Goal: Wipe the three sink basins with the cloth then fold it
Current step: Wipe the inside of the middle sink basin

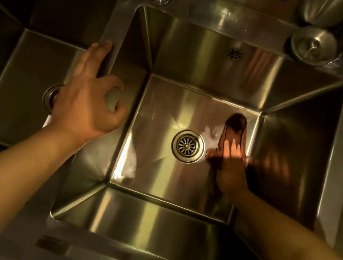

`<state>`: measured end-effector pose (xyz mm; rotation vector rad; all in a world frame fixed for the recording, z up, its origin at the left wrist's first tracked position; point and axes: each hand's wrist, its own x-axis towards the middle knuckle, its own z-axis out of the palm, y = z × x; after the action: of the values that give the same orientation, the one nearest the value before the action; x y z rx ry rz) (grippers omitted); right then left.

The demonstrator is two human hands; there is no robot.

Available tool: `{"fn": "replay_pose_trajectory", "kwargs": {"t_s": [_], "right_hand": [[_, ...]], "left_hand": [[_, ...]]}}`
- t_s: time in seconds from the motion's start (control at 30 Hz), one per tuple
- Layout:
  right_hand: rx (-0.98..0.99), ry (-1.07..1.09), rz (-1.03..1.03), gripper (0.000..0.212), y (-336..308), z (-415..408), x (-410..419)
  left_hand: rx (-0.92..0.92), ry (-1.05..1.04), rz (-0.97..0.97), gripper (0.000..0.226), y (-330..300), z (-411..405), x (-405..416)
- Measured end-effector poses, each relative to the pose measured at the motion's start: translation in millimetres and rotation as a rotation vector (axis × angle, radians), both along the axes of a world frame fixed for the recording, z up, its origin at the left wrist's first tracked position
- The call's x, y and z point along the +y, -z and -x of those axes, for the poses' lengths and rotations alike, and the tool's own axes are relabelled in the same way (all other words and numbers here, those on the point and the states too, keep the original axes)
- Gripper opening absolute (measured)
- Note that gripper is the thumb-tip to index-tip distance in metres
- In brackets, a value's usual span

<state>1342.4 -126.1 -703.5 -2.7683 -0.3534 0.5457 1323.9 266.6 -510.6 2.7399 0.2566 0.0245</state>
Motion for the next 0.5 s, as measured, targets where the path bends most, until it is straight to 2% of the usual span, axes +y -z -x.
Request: {"fn": "replay_pose_trajectory", "kwargs": {"t_s": [0.13,0.27,0.33,0.5], "right_hand": [[0.229,-0.260,0.228,0.091,12,51,-20],[0.258,-0.650,0.185,0.091,23,69,8],[0.229,-0.712,0.135,0.093,30,81,34],[0.187,-0.681,0.034,0.095,42,91,111]], "left_hand": [[0.023,-0.011,-0.012,0.038,-3,-1,-2],[0.018,-0.005,-0.030,0.039,-1,0,-2],[0.007,0.000,-0.031,0.037,1,0,1],[-0.009,0.033,-0.028,0.029,2,0,3]]}}
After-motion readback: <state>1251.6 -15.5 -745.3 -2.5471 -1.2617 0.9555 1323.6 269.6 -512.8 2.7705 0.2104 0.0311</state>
